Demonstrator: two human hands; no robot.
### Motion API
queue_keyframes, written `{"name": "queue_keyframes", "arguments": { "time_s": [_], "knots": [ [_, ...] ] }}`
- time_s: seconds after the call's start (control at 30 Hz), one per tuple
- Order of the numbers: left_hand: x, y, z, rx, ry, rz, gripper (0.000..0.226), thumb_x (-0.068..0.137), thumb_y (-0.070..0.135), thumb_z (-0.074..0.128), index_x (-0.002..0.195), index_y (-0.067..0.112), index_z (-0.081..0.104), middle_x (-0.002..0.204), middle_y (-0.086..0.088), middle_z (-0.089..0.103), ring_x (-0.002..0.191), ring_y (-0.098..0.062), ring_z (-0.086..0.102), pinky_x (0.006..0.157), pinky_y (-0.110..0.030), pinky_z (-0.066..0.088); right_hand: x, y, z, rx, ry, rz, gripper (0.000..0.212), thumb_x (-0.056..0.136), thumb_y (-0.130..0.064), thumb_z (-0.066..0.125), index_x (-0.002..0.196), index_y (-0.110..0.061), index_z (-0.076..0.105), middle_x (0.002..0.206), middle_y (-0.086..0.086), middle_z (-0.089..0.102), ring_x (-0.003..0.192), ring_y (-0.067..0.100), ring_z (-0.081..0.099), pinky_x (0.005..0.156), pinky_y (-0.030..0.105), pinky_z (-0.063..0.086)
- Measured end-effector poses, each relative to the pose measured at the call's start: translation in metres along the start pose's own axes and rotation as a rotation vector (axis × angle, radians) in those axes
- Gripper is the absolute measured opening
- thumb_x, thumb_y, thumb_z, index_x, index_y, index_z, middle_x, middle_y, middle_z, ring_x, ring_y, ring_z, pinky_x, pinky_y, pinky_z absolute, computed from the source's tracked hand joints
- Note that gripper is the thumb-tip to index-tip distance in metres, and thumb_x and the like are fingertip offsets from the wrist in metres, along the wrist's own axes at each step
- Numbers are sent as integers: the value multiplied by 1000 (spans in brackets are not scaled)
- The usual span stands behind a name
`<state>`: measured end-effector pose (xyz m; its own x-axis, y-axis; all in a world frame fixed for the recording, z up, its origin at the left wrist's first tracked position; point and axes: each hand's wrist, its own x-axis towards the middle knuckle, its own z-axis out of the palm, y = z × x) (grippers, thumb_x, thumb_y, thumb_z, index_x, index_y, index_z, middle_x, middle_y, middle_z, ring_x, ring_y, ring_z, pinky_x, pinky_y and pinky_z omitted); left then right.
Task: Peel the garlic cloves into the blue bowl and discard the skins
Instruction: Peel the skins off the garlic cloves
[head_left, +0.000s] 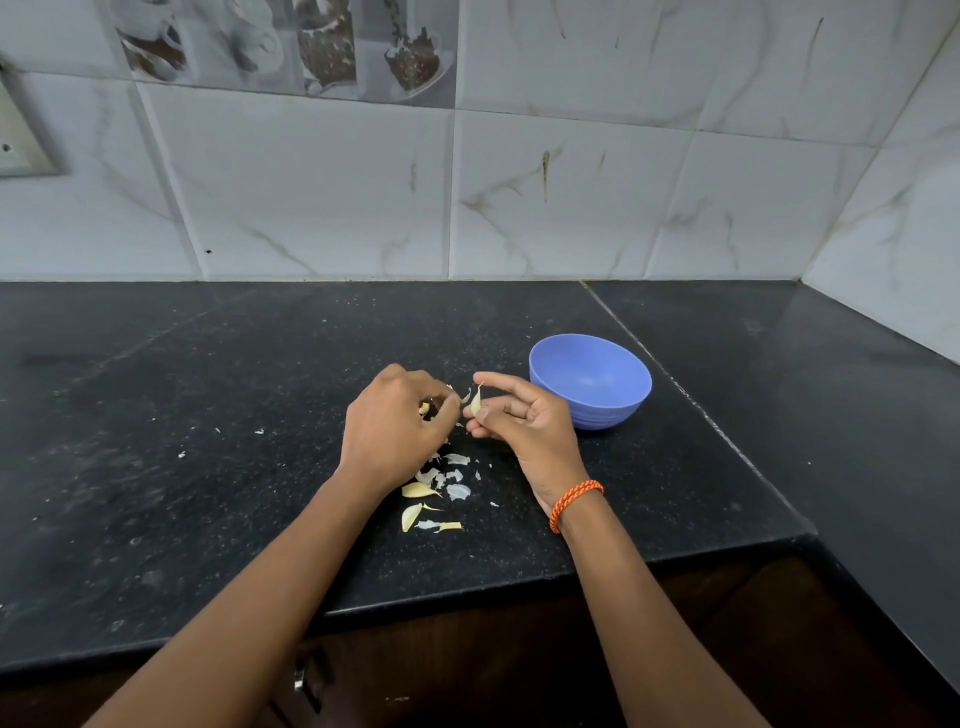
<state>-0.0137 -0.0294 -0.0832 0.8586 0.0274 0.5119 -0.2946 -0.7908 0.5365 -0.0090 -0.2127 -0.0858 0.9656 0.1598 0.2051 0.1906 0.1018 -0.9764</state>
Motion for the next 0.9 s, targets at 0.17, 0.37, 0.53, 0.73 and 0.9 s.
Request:
{"name": "queue_keyframes", "arguments": {
  "time_s": [0.17,0.37,0.53,0.73,0.9],
  "knots": [
    [3,-2,0,-79,9,-54,27,82,32,89,79,34,62,72,17,66,70,-6,60,58,-28,43,-1,1,1,-91,31,-38,35,96,4,69,126,-12,72,90,16,80,85,28,78,87,39,65],
    [4,-4,0,-443,-137,-39,19,101,15,73,107,30,84,92,20,80,90,-7,75,83,-28,56,-2,-2,2,-90,70,-35,29,94,2,74,119,-8,64,88,17,79,81,31,79,81,36,64],
    [7,-4,0,-665,-225,-77,16,102,10,73,107,16,86,100,3,84,99,-16,79,89,-25,59,-5,-5,1,-100,85,-96,18,95,3,74,110,-1,64,84,16,78,78,31,78,76,36,65],
    [7,-3,0,-749,-195,-106,11,98,7,76,103,5,85,93,-6,83,78,-19,77,74,-31,61,-9,0,8,-381,188,-287,4,95,-5,77,94,-9,77,81,-1,78,77,14,78,74,30,64],
    [6,-6,2,-712,-192,-102,9,99,11,76,101,8,85,88,-8,82,78,-29,79,65,-25,58,-8,4,10,-636,244,-403,4,97,-17,77,94,-17,80,85,-8,78,78,6,73,70,22,61]
  ]
}}
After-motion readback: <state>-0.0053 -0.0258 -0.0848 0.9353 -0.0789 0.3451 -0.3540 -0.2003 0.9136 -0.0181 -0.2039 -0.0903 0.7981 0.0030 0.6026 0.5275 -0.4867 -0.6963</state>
